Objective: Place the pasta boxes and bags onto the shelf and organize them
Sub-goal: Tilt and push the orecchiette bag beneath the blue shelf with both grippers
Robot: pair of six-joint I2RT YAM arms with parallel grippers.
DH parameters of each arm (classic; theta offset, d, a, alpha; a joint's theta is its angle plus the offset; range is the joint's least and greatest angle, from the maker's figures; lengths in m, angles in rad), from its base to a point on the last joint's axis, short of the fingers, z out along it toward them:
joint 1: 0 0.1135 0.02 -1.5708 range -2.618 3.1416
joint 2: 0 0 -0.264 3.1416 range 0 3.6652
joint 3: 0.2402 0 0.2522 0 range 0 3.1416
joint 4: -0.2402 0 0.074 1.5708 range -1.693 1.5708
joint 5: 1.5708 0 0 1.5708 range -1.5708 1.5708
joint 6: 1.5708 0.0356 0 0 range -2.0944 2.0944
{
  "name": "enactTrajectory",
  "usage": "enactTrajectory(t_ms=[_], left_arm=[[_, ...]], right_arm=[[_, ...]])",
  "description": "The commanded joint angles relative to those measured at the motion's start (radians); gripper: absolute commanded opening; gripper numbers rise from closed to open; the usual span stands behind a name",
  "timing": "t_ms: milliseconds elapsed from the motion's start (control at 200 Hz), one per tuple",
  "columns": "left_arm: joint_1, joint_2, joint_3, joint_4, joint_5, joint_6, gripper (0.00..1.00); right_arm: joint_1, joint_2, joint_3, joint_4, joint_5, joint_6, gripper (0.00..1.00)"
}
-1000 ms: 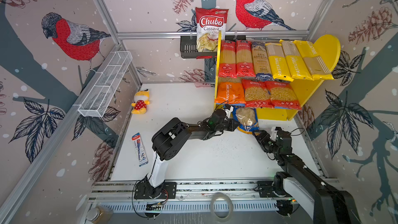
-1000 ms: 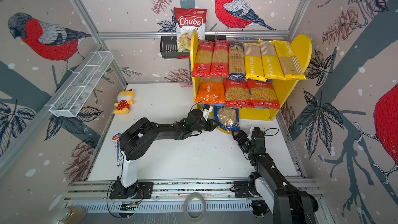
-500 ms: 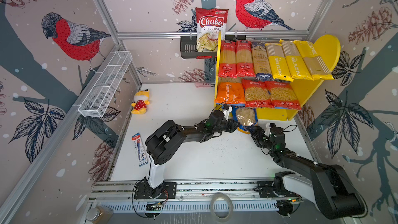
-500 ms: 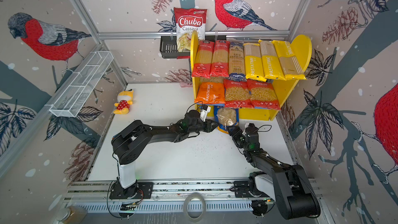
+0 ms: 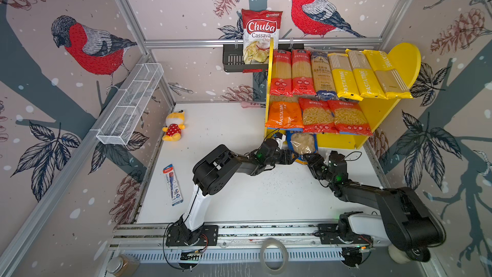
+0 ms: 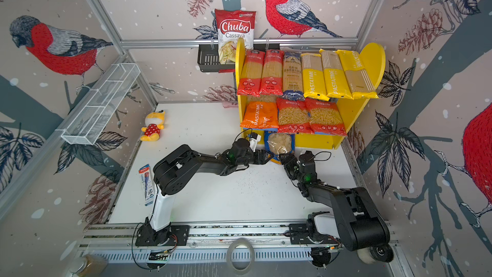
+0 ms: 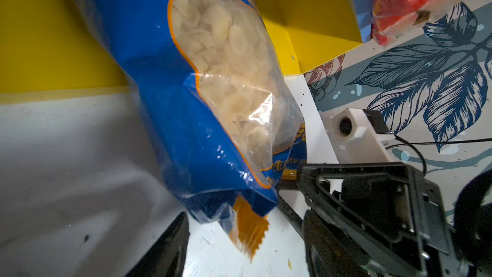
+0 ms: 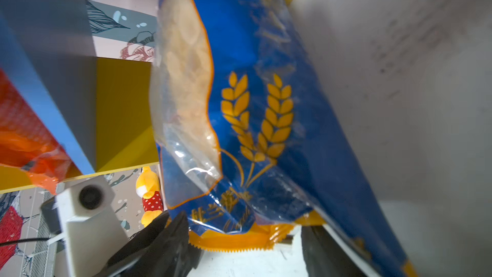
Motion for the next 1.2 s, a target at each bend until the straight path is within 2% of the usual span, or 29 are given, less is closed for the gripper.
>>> enactTrajectory(t_ms=[0, 130, 350, 455, 550, 670, 750, 850, 956, 1076, 1196], left_arm=[[-0.002, 0.028, 0.023, 0.016, -0.031, -0.001, 0.65], [-0.002, 0.065, 0.066, 0.038, -0.032, -0.025, 0.60], [0.001, 0.117, 0.200, 0.026, -0.013, -0.012, 0.35], [0.015, 0.106, 0.214, 0.031, -0.022, 0.002, 0.21], [0.041, 0.097, 0.210, 0.042, -0.017, -0.002, 0.15], [0.056, 0.080, 0.196, 0.051, 0.001, -0.008, 0.12], [0.054, 0.067, 0.185, 0.053, 0.008, -0.013, 0.12], [0.050, 0.056, 0.168, 0.069, 0.014, -0.028, 0.11], [0.045, 0.045, 0.162, 0.071, 0.021, -0.035, 0.10], [0.035, 0.033, 0.171, 0.072, 0.041, -0.050, 0.08], [0.022, 0.027, 0.180, 0.043, 0.044, -0.038, 0.08]], right_arm=[[-0.016, -0.014, 0.005, -0.009, 0.025, -0.031, 0.68], [-0.050, -0.013, 0.000, 0.001, -0.001, -0.049, 0.68], [-0.110, 0.013, 0.040, 0.013, -0.045, -0.106, 0.62], [-0.129, 0.003, 0.073, -0.009, -0.077, -0.126, 0.60], [-0.123, -0.032, 0.097, -0.077, -0.073, -0.160, 0.61], [-0.109, -0.103, 0.084, -0.200, -0.032, -0.171, 0.65], [-0.099, -0.154, 0.035, -0.219, -0.017, -0.148, 0.71], [-0.100, -0.188, -0.026, -0.190, -0.020, -0.100, 0.76], [-0.100, -0.158, -0.040, -0.149, -0.026, -0.071, 0.81], [-0.093, -0.092, -0.043, -0.036, -0.037, -0.011, 0.82], [-0.067, -0.059, -0.032, 0.041, 0.019, 0.053, 0.80]])
